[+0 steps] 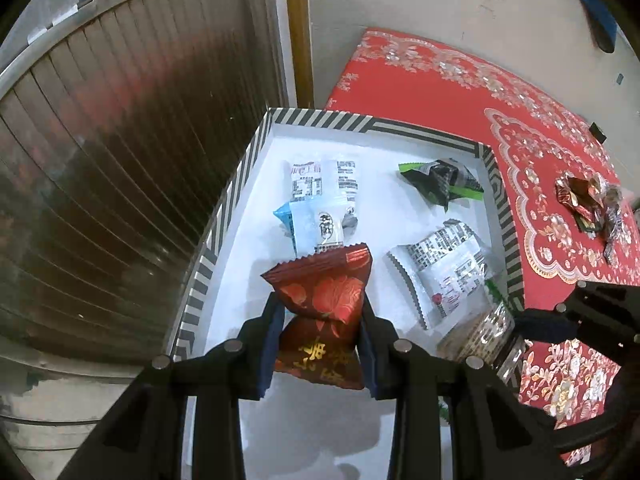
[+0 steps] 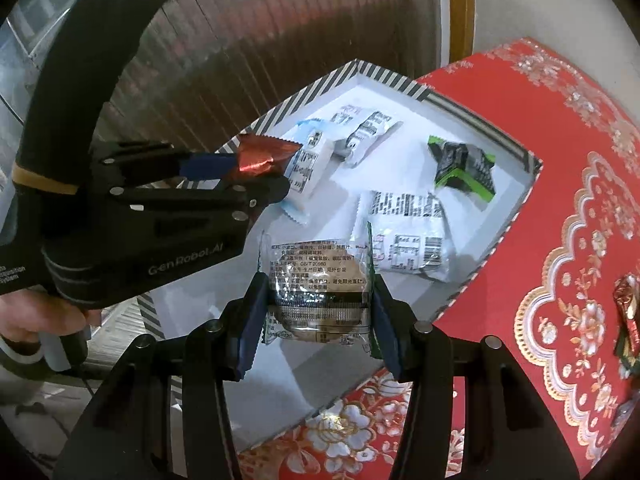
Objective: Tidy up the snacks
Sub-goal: 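Carry both packets over the white striped box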
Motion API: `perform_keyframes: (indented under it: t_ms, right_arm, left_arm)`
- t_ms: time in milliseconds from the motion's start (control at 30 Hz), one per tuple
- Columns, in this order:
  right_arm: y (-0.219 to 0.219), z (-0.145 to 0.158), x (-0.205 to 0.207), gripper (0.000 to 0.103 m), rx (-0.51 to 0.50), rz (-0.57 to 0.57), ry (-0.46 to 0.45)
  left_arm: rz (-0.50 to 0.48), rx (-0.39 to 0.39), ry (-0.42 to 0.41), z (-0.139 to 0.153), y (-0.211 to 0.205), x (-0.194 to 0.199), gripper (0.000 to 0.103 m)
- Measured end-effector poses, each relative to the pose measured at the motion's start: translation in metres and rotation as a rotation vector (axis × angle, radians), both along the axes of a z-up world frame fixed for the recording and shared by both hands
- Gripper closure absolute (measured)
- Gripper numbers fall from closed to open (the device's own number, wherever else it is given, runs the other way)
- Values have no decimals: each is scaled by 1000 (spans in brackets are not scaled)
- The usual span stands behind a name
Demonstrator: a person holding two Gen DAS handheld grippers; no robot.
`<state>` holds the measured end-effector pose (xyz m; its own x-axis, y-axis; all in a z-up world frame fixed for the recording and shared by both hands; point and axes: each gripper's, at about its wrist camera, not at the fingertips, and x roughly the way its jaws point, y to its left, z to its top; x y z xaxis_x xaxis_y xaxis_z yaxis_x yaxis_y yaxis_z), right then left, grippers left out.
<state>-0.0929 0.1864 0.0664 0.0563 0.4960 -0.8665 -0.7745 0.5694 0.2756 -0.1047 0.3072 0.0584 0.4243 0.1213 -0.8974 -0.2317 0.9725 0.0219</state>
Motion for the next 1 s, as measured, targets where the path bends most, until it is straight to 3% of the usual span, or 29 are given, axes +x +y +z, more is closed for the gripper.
perform_keyframes:
  t_ms: [1000]
  right_arm:
    - [13,-26,11,54,-46,23,36]
  left_arm:
    - [4,16,39,-13,-2,16,66]
